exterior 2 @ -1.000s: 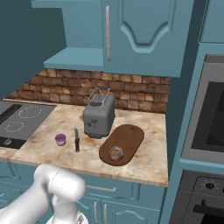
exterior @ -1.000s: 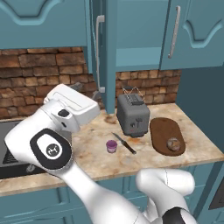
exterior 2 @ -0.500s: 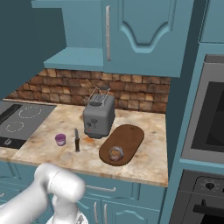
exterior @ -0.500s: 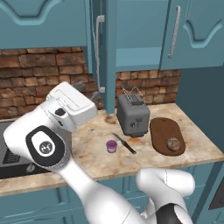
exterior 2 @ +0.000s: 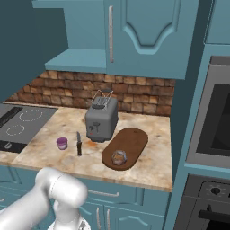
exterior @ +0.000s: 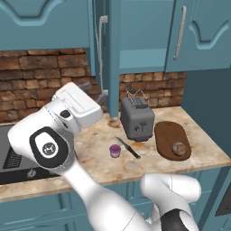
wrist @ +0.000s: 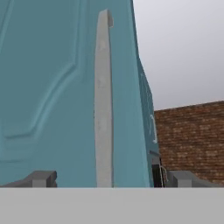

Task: Pick the bread, place it on the cutting board, pick the jam, place it on the counter, and close the cabinet.

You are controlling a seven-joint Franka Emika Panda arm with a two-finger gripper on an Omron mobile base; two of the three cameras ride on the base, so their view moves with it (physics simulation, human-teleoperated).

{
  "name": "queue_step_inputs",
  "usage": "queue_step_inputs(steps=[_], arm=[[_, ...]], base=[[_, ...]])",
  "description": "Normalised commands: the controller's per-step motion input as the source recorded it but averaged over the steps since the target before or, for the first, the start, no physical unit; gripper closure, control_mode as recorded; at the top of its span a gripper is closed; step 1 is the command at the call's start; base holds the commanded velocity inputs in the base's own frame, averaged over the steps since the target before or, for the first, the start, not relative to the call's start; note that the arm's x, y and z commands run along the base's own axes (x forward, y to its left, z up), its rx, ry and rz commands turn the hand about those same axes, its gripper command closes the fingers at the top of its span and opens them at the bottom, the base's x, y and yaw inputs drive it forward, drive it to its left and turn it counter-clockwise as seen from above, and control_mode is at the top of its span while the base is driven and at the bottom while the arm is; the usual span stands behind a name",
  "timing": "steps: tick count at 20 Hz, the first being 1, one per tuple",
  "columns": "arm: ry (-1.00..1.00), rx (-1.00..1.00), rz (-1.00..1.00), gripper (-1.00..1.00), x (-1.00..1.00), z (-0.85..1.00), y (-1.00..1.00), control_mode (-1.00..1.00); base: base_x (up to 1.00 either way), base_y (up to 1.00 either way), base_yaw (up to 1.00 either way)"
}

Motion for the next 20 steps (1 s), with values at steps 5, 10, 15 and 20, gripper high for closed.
queue_step_inputs(steps=[5, 10, 15, 20], arm=[[-0.01, 0.00, 0.00, -1.00, 0.14, 0.00, -0.01, -1.00], [-0.01, 0.00, 0.00, -1.00, 0.24, 0.00, 0.00, -1.00], [0.00, 0.00, 0.00, -1.00, 0.12, 0.00, -0.01, -1.00], [0.00, 0.00, 0.00, -1.00, 0.13, 0.00, -0.09, -1.00]], base=[[0.00, 0.00, 0.00], [0.00, 0.00, 0.00], [0.00, 0.00, 0.00], [0.00, 0.00, 0.00]])
